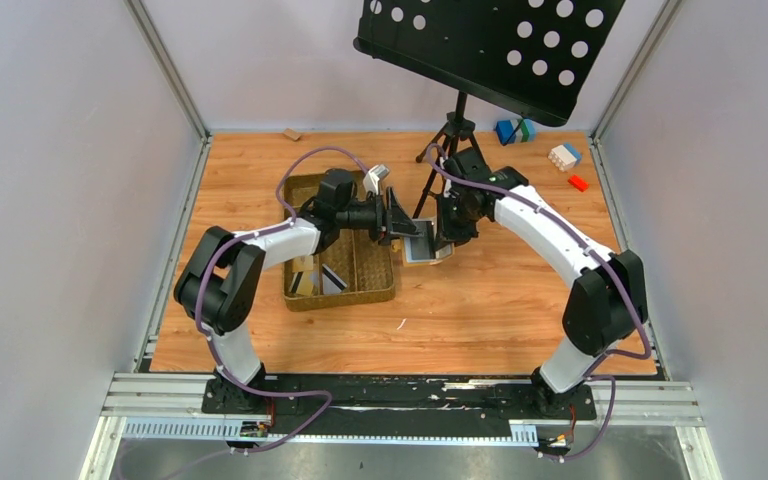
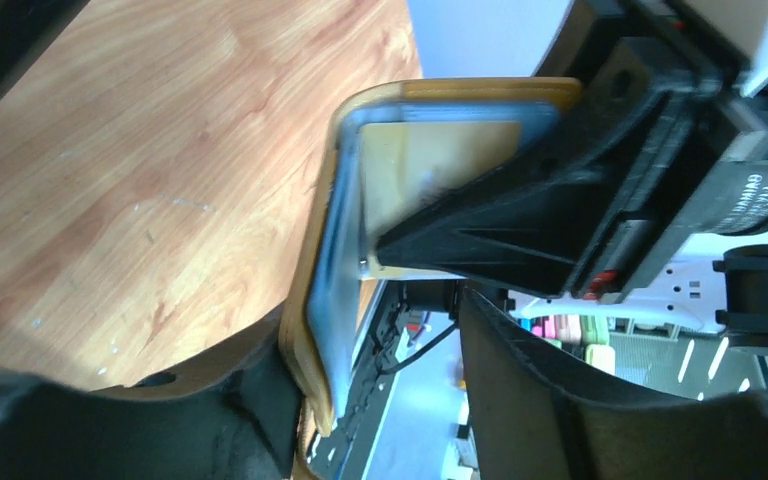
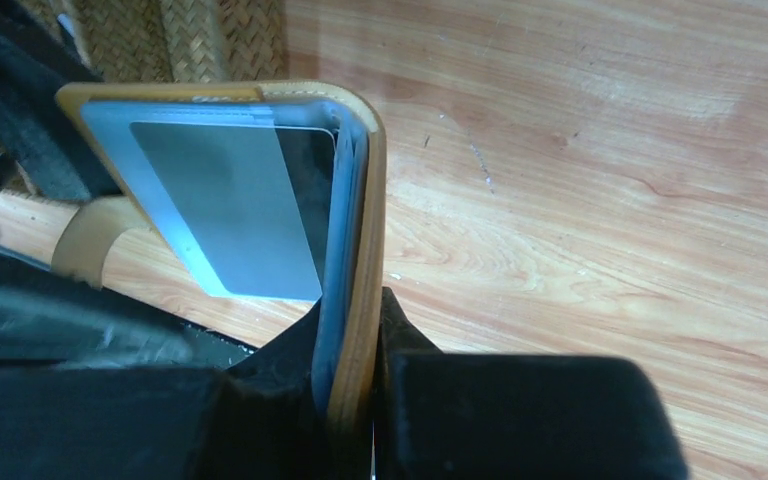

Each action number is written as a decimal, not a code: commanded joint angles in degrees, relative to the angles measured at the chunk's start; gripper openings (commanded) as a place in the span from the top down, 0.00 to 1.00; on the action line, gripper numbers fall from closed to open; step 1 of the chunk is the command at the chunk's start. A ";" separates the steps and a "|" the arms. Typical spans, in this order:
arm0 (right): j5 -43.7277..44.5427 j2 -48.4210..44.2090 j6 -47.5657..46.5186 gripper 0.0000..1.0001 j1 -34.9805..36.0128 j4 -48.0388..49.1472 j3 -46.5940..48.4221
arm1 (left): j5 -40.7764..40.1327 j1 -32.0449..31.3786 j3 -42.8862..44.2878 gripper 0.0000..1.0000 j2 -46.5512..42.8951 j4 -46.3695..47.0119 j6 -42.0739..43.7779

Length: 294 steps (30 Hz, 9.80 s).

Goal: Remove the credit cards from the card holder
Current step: Remove the credit card from the card holder, then place the credit card in the storage box.

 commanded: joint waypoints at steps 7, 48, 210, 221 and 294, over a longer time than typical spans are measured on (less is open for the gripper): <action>-9.71 -11.18 2.37 1.00 -2.84 9.66 -8.88 | -0.79 2.00 1.55 0.72 -3.13 -8.90 6.36; -31.09 -21.61 8.73 0.54 -8.91 35.95 -24.92 | 4.16 1.96 2.50 1.00 -3.91 -12.89 10.13; -46.58 -20.89 30.14 1.00 -20.69 59.38 -37.21 | 6.68 -0.56 -2.84 0.84 -1.56 35.36 -26.95; -45.37 -20.90 27.12 1.00 -22.17 54.17 -36.92 | 6.26 -0.61 -2.92 0.86 -1.26 36.23 -27.57; -4.94 22.98 8.68 1.00 6.40 19.46 20.96 | -41.57 16.80 2.74 1.00 -38.56 -52.88 18.71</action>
